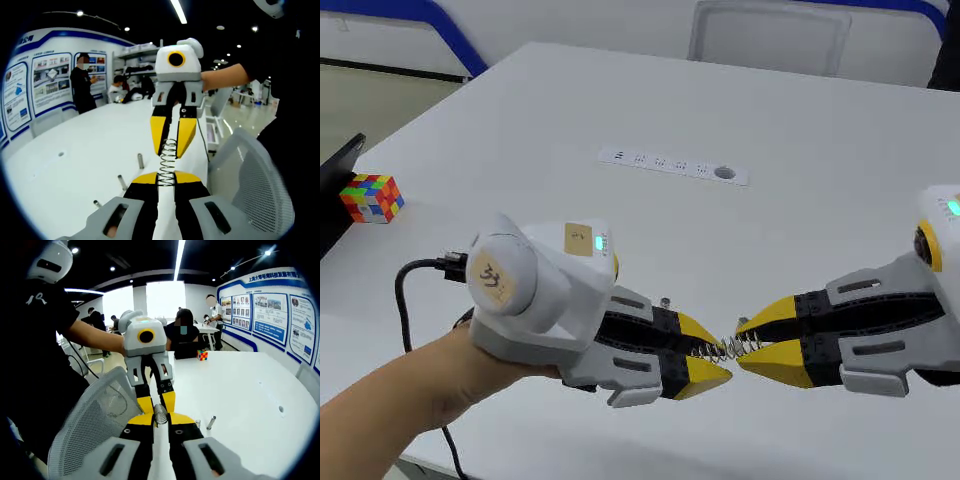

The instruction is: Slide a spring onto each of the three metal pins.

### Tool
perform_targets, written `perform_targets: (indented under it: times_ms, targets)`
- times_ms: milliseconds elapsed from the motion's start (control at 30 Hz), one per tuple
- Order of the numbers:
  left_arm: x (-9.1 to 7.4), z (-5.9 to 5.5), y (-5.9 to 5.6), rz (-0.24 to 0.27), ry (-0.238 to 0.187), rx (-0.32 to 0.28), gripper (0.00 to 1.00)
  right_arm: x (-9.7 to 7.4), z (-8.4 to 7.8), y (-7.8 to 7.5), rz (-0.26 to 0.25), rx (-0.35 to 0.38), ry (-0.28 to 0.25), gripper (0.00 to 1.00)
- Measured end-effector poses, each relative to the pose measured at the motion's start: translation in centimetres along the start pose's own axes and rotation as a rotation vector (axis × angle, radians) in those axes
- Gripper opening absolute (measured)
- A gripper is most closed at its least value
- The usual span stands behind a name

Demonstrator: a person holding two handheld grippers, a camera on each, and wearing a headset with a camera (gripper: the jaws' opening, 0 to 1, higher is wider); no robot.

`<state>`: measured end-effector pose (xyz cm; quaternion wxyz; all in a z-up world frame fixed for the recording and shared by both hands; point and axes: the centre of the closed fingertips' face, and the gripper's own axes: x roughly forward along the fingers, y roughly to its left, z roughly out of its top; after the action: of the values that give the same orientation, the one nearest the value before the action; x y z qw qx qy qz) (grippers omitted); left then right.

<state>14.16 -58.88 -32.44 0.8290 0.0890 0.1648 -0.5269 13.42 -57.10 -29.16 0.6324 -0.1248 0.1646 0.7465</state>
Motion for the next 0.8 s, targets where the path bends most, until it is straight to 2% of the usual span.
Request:
perform_targets:
  times_ms: [300, 433, 500, 700, 800]
  targets:
    - [0.5, 0.2, 0.0, 0.0, -0.01, 0.009, 0.1, 0.6, 1.3, 0.0, -0.015, 0.03, -0.05, 0.11]
    - [0.5, -0.1, 0.2, 0.005, 0.004, 0.007, 0.11, 0.9, 1.2, -0.2, -0.031, 0.025, -0.036, 0.11]
    - [0.3, -0.2, -0.1, -0.02, 0.0, -0.049, 0.11, 0.9, 1.2, -0.1, -0.03, 0.024, -0.035, 0.11]
    - [-0.3, -0.1, 0.4, 0.01, -0.029, -0.043, 0.12, 1.0, 1.5, -0.2, -0.036, 0.02, -0.041, 0.11]
    - [-0.5, -1.0, 0.7, 0.017, 0.006, -0.039, 0.12, 0.9, 1.5, -0.5, -0.041, 0.018, -0.036, 0.11]
